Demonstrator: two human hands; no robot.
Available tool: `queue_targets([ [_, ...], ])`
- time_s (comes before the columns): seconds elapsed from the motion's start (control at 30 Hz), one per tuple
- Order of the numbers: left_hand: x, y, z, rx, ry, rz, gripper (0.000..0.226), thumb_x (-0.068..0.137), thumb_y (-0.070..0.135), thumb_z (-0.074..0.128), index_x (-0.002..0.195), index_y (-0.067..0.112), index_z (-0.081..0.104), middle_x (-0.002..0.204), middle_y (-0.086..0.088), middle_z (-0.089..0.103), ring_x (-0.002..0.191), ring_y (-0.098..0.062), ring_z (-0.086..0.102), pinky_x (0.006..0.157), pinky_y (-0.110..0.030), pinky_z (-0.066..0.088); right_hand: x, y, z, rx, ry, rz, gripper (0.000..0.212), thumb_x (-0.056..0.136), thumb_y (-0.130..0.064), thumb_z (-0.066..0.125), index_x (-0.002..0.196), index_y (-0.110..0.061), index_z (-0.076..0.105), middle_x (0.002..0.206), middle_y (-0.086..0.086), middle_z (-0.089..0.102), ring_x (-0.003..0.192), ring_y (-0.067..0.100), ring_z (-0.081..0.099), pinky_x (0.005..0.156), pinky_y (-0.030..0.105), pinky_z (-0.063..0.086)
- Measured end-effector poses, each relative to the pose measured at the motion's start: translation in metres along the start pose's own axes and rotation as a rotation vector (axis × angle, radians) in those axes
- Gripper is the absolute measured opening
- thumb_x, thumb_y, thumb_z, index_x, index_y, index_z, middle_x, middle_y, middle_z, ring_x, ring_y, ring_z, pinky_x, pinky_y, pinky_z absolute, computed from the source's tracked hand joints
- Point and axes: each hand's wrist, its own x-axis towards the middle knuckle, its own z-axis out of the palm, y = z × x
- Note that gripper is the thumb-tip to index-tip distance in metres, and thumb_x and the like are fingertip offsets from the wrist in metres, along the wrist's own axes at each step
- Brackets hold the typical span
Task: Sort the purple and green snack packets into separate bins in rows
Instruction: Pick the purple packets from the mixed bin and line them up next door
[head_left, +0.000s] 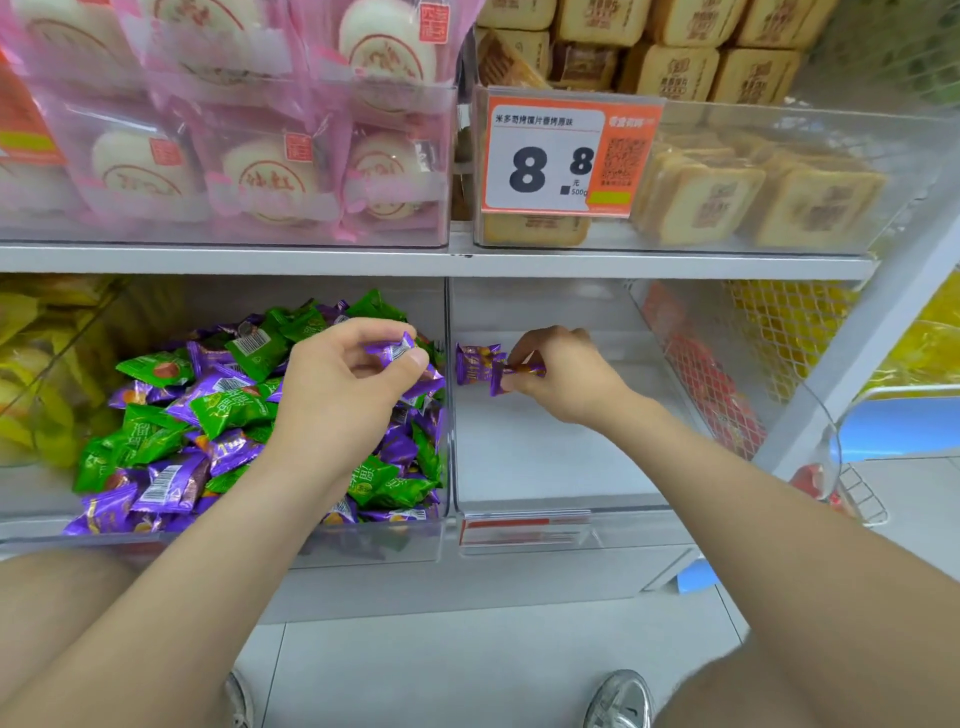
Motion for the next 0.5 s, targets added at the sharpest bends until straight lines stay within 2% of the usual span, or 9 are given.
queue_targets([
  [0.07, 0.0, 0.001, -0.001, 0.019, 0.03, 0.024, 0.013, 0.091, 0.017, 0.08, 0.101, 0.025, 0.078, 0.09, 0.006, 0.079, 0.075, -0.007, 0.071, 0.069, -0.02, 0.056, 0.007, 0.002, 0.009, 0.005, -0.026, -0.014, 0.022, 0.088, -0.03, 0.08, 0.107, -0.02, 0.075, 0.1, 0.003, 0.068, 0.088, 0.025, 0.058, 0.072, 0.027, 0.036],
  [0.13, 0.001, 0.0, -0.003, 0.027, 0.034, 0.021, 0.011, 0.092, 0.018, 0.08, 0.1, 0.026, 0.078, 0.088, 0.007, 0.079, 0.082, -0.019, 0.074, 0.076, -0.031, 0.061, 0.012, 0.001, 0.015, 0.019, -0.047, -0.031, 0.021, 0.089, -0.018, 0.077, 0.11, -0.015, 0.077, 0.104, 0.006, 0.071, 0.085, 0.023, 0.06, 0.071, 0.024, 0.036],
  [0.2, 0.0, 0.001, -0.004, 0.015, 0.02, 0.011, 0.01, 0.092, 0.018, 0.079, 0.098, 0.025, 0.077, 0.086, 0.011, 0.078, 0.08, -0.022, 0.074, 0.08, -0.036, 0.061, 0.015, -0.002, 0.02, -0.001, -0.056, -0.056, 0.024, 0.089, -0.011, 0.074, 0.112, -0.013, 0.077, 0.11, 0.007, 0.073, 0.087, 0.022, 0.059, 0.073, 0.023, 0.037],
  [0.27, -0.001, 0.0, -0.004, 0.017, -0.005, 0.006, 0.01, 0.093, 0.017, 0.078, 0.097, 0.026, 0.077, 0.084, 0.012, 0.078, 0.074, -0.017, 0.072, 0.081, -0.04, 0.061, 0.019, -0.004, 0.024, -0.041, -0.068, -0.075, 0.024, 0.089, -0.011, 0.072, 0.113, -0.013, 0.076, 0.111, 0.008, 0.074, 0.095, 0.028, 0.064, 0.076, 0.026, 0.042],
  [0.33, -0.002, 0.0, -0.004, 0.022, -0.029, -0.006, 0.011, 0.094, 0.017, 0.078, 0.097, 0.027, 0.077, 0.085, 0.01, 0.078, 0.077, -0.018, 0.075, 0.084, -0.043, 0.061, 0.023, -0.004, 0.029, -0.095, -0.092, -0.083, 0.022, 0.091, -0.013, 0.07, 0.111, -0.015, 0.076, 0.112, 0.009, 0.074, 0.1, 0.032, 0.065, 0.078, 0.028, 0.045],
  [0.43, 0.0, -0.002, -0.006, 0.019, -0.041, -0.036, 0.011, 0.093, 0.017, 0.078, 0.098, 0.027, 0.078, 0.091, 0.007, 0.079, 0.085, -0.026, 0.077, 0.09, -0.047, 0.062, 0.027, -0.006, 0.032, -0.146, -0.097, -0.094, 0.021, 0.09, -0.017, 0.07, 0.109, -0.021, 0.076, 0.108, 0.01, 0.071, 0.099, 0.036, 0.064, 0.082, 0.038, 0.055],
  [0.5, 0.001, -0.003, -0.008, 0.006, -0.036, -0.052, 0.01, 0.093, 0.018, 0.079, 0.099, 0.027, 0.079, 0.097, 0.002, 0.078, 0.081, -0.023, 0.079, 0.09, -0.045, 0.063, 0.029, -0.009, 0.032, -0.167, -0.08, -0.089, 0.024, 0.089, -0.021, 0.072, 0.113, -0.024, 0.076, 0.108, 0.01, 0.065, 0.096, 0.036, 0.063, 0.083, 0.042, 0.057],
])
